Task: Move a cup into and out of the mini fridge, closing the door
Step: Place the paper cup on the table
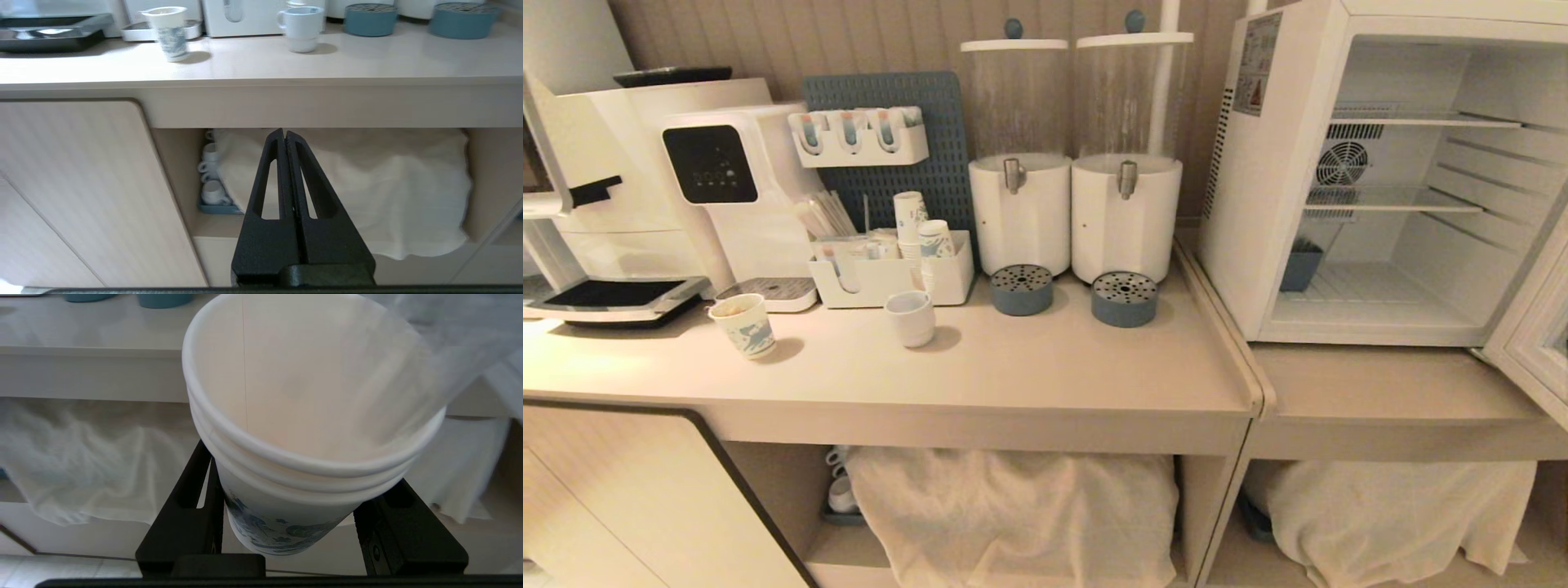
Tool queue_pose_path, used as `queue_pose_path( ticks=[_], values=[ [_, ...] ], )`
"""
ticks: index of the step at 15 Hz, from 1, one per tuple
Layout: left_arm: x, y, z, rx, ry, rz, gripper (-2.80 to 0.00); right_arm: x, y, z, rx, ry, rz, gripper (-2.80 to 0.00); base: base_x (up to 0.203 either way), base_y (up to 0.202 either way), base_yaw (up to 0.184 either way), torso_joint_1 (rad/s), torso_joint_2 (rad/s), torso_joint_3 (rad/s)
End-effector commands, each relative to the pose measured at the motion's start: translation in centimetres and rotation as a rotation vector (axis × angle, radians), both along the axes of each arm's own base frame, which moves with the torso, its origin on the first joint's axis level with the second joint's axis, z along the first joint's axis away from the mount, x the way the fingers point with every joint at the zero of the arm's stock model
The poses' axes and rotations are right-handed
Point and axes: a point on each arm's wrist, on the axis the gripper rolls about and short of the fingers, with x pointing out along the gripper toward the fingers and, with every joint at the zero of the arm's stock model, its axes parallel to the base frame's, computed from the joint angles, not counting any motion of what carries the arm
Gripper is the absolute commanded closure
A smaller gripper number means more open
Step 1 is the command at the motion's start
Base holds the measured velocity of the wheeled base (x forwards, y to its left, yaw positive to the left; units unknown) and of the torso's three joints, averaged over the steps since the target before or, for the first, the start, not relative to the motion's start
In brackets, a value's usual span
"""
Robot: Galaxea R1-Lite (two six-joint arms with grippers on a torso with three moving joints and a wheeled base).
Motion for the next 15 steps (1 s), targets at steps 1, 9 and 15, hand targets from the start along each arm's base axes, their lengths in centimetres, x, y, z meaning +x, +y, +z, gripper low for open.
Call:
queue_pose_path(
  ticks=[1, 9, 15],
  values=[
    [0.14, 0.00, -0.51, 0.000, 0.019, 0.000, 0.00, 0.02, 0.00, -0.01, -0.001, 0.003, 0.000, 0.00, 0.000, 0.187, -0.005, -0.002, 0.01, 0.003],
    [0.14, 0.00, -0.51, -0.001, 0.018, 0.000, 0.00, 0.02, 0.00, -0.02, 0.001, 0.003, 0.001, 0.00, 0.000, 0.192, 0.001, 0.004, 0.00, 0.002],
    [0.14, 0.00, -0.51, -0.005, 0.018, 0.001, 0.00, 0.01, 0.00, 0.02, 0.001, 0.001, -0.001, 0.00, 0.000, 0.191, 0.001, 0.001, 0.00, 0.002]
  ],
)
